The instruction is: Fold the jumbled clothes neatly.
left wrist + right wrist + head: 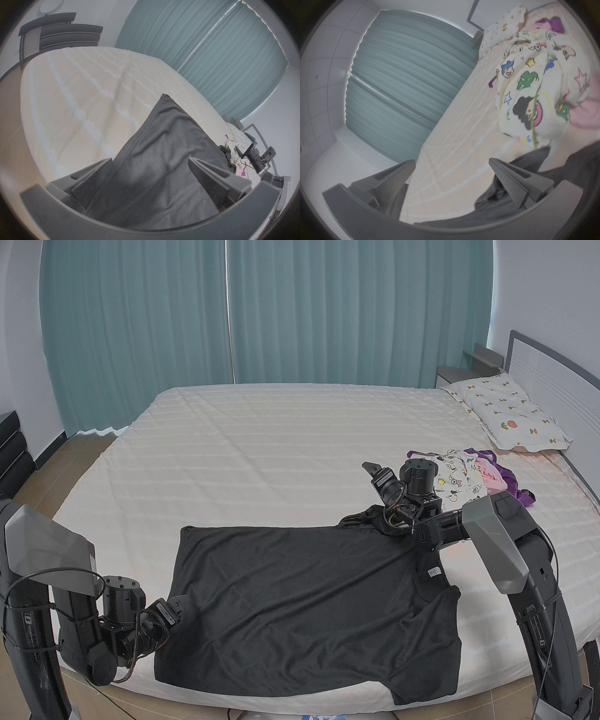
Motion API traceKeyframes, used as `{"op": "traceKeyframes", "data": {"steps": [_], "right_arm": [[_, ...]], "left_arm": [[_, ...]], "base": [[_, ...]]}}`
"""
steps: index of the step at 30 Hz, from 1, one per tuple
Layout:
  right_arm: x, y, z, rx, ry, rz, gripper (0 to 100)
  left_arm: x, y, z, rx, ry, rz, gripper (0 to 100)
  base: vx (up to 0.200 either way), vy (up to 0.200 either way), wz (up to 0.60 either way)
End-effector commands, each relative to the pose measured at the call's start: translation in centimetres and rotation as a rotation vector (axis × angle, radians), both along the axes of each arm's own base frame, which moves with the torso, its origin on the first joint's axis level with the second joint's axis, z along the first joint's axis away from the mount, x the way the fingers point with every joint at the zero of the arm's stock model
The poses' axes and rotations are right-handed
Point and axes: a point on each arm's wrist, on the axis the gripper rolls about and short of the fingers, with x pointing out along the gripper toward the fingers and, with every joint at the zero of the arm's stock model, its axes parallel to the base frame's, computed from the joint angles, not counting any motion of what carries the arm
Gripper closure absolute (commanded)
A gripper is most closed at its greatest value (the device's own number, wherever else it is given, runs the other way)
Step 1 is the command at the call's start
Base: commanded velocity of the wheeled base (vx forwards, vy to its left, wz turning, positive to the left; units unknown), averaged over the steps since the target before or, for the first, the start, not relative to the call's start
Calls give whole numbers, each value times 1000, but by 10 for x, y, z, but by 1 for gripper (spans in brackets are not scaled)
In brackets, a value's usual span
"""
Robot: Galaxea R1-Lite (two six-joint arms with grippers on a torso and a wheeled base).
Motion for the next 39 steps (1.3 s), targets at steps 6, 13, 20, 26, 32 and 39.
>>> {"op": "traceKeyframes", "data": {"steps": [6,13,20,26,32,39], "right_arm": [[1,-44,-26,-93,72,-68,0],[5,-46,-48,-155,86,-60,0],[6,-44,-61,-234,81,-41,0],[5,-40,-76,-306,84,-16,100],[6,-36,-77,-318,60,-9,100],[16,-34,-49,-291,-23,-44,100]], "left_arm": [[0,0,0,1,1,1,0],[-1,0,0,0,3,0,0],[0,0,0,-8,2,6,0],[0,-1,0,-16,0,11,0],[0,-1,-1,-17,2,12,0],[0,-1,-1,-17,2,12,0]], "base": [[0,0,0],[0,0,0],[0,0,0],[0,0,0],[0,0,0],[0,0,0]]}}
